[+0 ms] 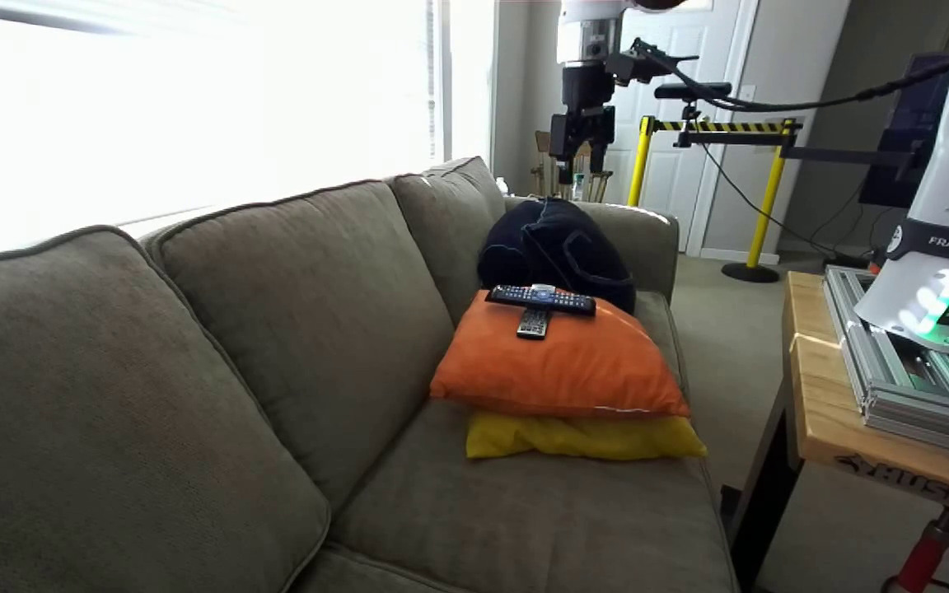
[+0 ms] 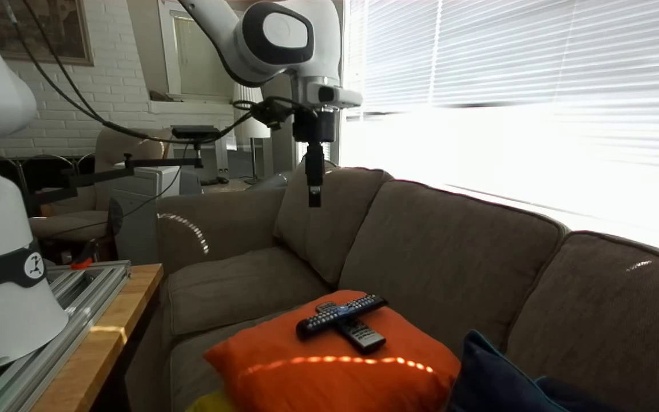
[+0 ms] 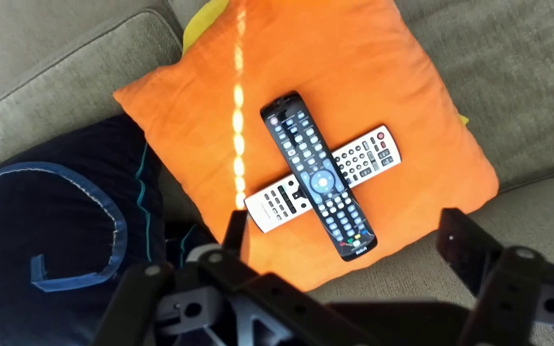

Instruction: Put the two remotes parallel to each other

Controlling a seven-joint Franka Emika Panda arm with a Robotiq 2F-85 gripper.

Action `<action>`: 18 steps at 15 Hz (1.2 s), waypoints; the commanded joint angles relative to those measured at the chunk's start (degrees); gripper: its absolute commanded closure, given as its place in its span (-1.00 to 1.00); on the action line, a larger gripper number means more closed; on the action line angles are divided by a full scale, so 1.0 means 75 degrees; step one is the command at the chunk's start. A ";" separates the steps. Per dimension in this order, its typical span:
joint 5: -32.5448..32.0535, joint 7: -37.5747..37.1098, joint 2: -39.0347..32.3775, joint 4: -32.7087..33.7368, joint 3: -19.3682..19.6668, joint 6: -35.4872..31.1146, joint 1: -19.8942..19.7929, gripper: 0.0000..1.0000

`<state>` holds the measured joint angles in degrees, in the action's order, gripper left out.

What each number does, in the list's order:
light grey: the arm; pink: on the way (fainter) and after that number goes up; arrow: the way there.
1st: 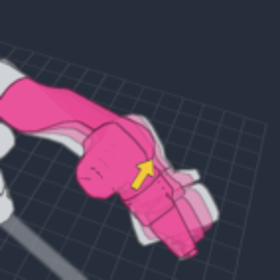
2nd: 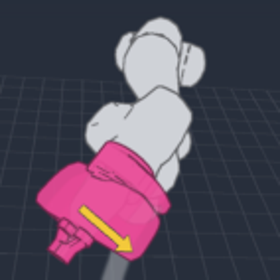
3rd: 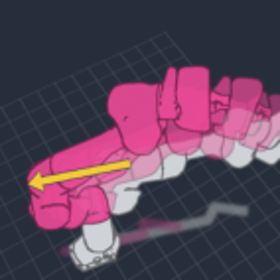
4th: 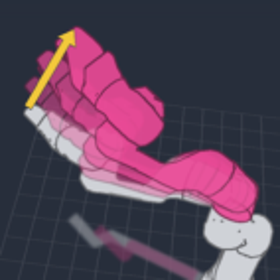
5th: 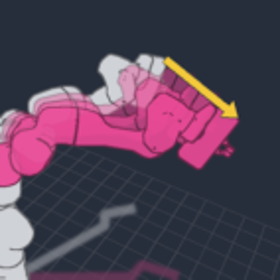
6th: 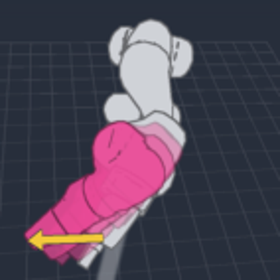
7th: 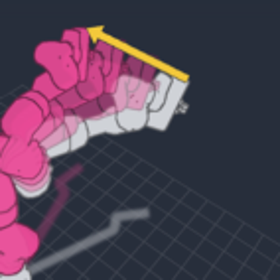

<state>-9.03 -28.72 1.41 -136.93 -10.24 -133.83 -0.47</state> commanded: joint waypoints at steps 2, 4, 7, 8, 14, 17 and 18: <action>0.0038 0.0852 -0.0603 0.0102 0.0454 0.0040 0.0237 -1.00; -0.0077 0.0526 -0.0480 0.0013 0.0545 0.0020 0.0328 -1.00; -0.0108 0.0526 -0.0541 0.0011 0.0633 0.0020 0.0377 -1.00; -0.0109 0.0525 -0.0539 0.0012 0.0642 0.0020 0.0398 -1.00; 0.0541 0.1890 -0.0632 -0.0265 0.0683 -0.1345 0.0365 -1.00; 0.1291 0.3626 -0.0692 -0.0561 0.0648 -0.2381 0.0319 -1.00; 0.1644 0.4190 -0.0760 -0.0641 0.0607 -0.2640 0.0313 -1.00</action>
<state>-2.96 -8.54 -3.37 -139.56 -5.81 -147.57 1.73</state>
